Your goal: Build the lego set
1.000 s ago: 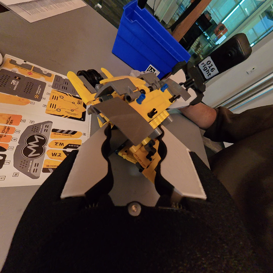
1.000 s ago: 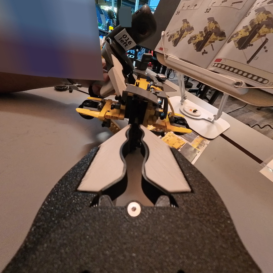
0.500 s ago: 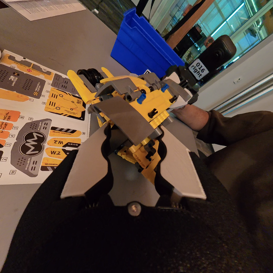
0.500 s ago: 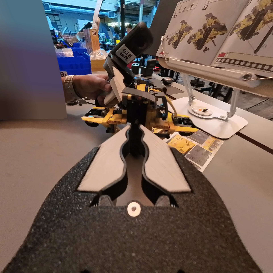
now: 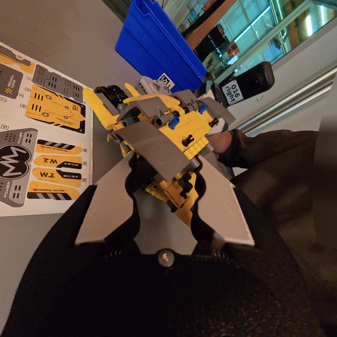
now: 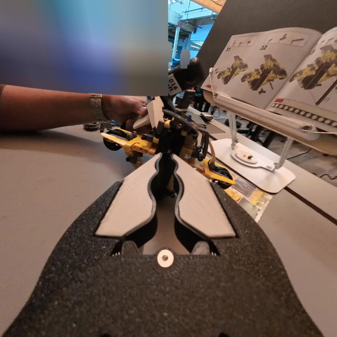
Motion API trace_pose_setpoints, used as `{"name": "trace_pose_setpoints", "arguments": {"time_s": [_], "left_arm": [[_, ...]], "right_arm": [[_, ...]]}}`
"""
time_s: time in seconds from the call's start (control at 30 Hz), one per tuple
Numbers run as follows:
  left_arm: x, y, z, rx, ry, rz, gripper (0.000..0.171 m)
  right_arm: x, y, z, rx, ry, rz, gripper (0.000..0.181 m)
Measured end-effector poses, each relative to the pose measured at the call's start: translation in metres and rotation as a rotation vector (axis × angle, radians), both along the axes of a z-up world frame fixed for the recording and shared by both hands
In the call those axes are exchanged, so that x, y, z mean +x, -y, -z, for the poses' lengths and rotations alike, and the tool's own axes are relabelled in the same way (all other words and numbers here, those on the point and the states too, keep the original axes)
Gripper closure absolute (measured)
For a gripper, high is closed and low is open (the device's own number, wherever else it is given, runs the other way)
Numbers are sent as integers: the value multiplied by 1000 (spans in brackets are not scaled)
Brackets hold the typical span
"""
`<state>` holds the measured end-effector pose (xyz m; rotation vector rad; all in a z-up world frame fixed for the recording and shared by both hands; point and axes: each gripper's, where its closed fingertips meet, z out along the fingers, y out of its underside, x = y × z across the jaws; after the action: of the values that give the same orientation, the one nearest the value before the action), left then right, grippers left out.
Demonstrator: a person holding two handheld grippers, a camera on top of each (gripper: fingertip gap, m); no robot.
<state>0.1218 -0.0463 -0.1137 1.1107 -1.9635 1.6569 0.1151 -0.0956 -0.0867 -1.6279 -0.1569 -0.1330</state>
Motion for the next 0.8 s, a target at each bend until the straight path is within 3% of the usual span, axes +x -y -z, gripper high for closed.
{"name": "trace_pose_setpoints", "arguments": {"time_s": [0.27, 0.8], "left_arm": [[2, 1, -1, -54, -20, 2, 114], [-1, 1, -1, -78, -29, 36, 115]], "right_arm": [[3, 0, -4, 39, 44, 43, 175], [-3, 1, -4, 50, 93, -76, 175]]}}
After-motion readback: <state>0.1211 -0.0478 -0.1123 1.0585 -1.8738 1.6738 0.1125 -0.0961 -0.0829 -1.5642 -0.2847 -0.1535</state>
